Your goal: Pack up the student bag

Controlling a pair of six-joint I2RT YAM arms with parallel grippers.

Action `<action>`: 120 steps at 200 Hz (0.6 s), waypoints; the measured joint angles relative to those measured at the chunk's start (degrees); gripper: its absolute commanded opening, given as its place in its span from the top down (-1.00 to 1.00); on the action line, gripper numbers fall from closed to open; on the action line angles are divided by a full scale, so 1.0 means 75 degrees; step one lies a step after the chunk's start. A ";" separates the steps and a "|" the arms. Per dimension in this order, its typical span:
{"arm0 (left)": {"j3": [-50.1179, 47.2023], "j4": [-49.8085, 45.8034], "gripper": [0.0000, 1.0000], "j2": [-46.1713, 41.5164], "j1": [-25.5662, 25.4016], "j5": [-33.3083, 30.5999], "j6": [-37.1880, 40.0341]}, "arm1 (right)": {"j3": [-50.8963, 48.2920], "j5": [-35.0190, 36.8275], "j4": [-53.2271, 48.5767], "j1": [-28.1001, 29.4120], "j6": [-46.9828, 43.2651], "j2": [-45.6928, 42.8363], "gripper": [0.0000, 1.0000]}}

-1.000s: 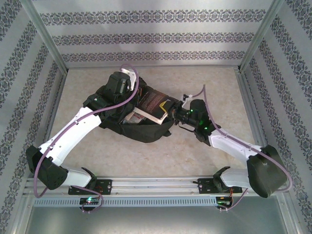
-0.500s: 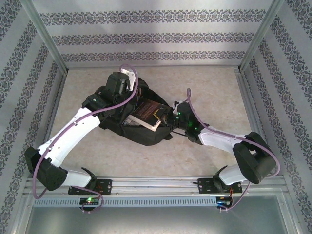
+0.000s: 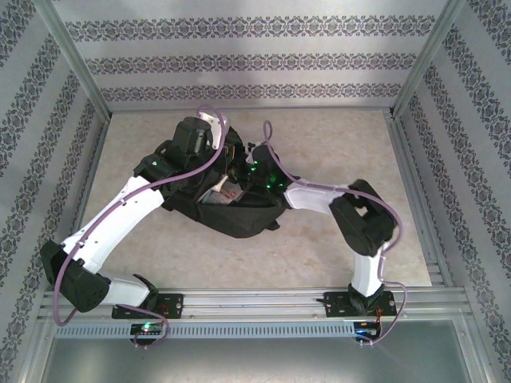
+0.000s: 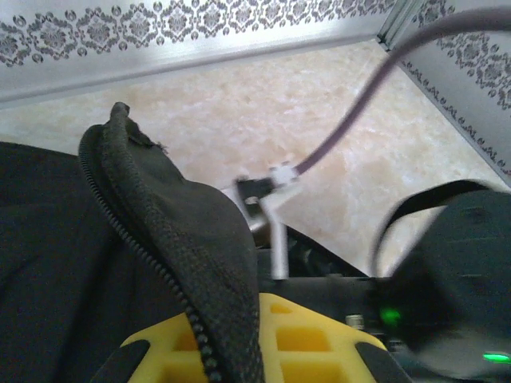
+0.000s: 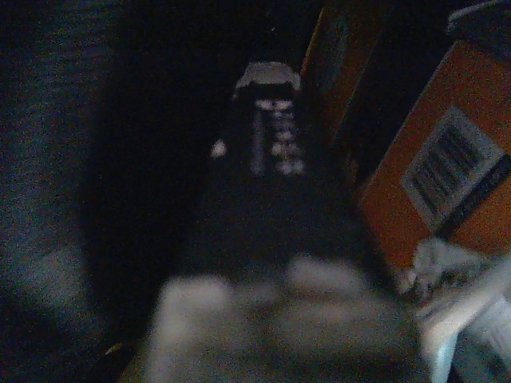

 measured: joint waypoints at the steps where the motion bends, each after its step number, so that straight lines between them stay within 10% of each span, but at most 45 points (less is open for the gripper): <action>1: 0.0000 0.0012 1.00 0.0000 0.0000 0.0000 -0.0006 | 0.0041 0.0012 0.0023 0.0000 0.0006 0.0058 0.95; 49: -0.0003 0.0070 1.00 0.0003 0.0087 -0.0023 -0.0172 | 0.0874 0.0233 0.0341 0.0079 -0.0079 0.1186 -0.13; 120: -0.0221 0.0530 1.00 -0.0012 0.0443 0.0201 -0.0367 | -0.0326 0.0093 -0.1125 0.0085 -0.1970 -0.0697 -0.51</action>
